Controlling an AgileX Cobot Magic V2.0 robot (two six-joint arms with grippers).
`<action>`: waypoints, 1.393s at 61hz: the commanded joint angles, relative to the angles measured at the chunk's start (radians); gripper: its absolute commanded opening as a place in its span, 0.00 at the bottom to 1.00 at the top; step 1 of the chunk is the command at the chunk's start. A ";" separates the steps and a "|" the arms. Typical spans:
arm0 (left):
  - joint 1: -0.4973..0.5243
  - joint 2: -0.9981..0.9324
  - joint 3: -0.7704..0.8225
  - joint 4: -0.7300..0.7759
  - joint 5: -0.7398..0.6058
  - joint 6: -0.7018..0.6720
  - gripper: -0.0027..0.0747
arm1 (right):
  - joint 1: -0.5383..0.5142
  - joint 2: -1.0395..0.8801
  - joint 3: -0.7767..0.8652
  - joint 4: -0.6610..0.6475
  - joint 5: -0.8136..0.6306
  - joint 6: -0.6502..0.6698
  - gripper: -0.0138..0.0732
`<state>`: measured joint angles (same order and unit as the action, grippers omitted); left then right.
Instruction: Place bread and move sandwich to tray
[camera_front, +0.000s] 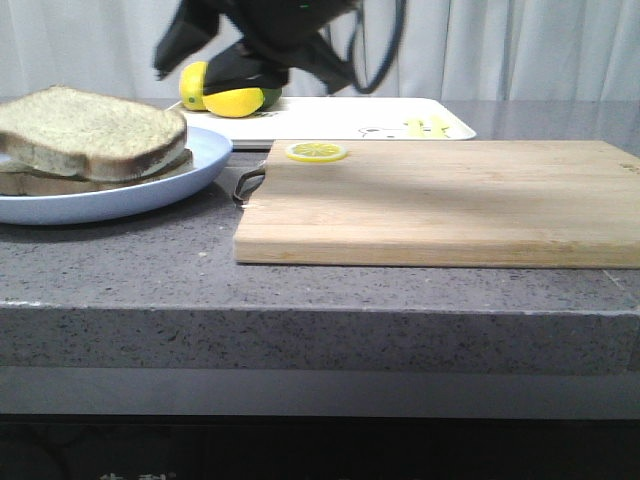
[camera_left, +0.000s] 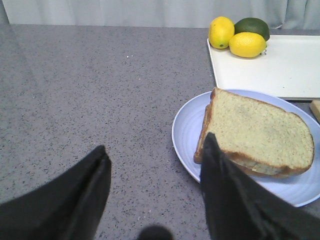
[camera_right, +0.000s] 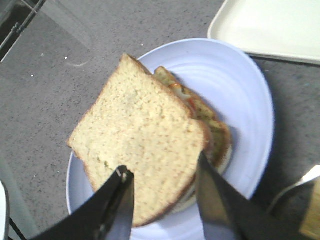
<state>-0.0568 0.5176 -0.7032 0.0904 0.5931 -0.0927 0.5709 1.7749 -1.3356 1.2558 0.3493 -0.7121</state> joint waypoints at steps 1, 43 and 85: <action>0.000 0.012 -0.028 0.003 -0.080 0.001 0.54 | -0.030 -0.091 -0.010 -0.032 0.041 -0.012 0.53; 0.000 0.012 -0.028 0.003 -0.080 0.001 0.54 | -0.081 -0.610 0.107 -1.211 0.473 0.646 0.53; 0.000 0.012 -0.028 0.003 -0.081 0.001 0.54 | -0.082 -1.211 0.465 -1.334 0.518 0.759 0.53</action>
<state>-0.0568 0.5176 -0.7032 0.0904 0.5895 -0.0921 0.4947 0.5926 -0.8565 -0.0647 0.9215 0.0382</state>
